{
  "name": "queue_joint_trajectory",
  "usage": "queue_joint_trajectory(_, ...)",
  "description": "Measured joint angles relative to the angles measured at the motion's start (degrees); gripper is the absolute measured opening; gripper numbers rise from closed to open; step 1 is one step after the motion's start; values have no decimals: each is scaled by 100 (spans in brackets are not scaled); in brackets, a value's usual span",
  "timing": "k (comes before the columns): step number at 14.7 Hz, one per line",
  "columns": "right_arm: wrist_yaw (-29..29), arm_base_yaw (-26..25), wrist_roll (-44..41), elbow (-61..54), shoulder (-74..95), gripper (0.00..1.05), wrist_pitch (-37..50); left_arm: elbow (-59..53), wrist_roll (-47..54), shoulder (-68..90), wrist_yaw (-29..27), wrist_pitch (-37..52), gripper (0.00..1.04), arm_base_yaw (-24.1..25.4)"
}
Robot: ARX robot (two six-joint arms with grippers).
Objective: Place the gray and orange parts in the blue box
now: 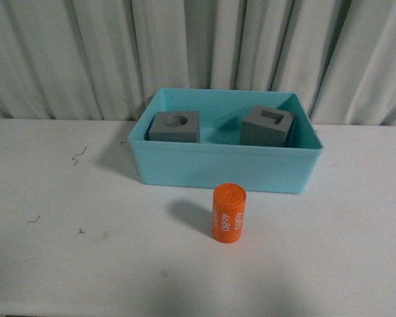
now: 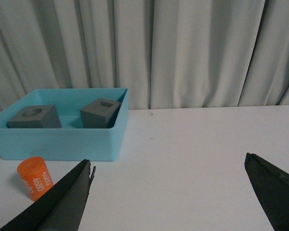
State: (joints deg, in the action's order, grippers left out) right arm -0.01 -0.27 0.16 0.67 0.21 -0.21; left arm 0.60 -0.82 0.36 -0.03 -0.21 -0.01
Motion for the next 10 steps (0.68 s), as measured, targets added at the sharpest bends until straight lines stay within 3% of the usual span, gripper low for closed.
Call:
queue_joint_trajectory(4,0,0,0,0,0,98,0,0,0,0,0,0,2,0)
queue_joint_trajectory(5,0,0,0,0,0,98,0,0,0,0,0,0,8,0)
queue_joint_trajectory(10,0,0,0,0,0,98,0,0,0,0,0,0,70,0)
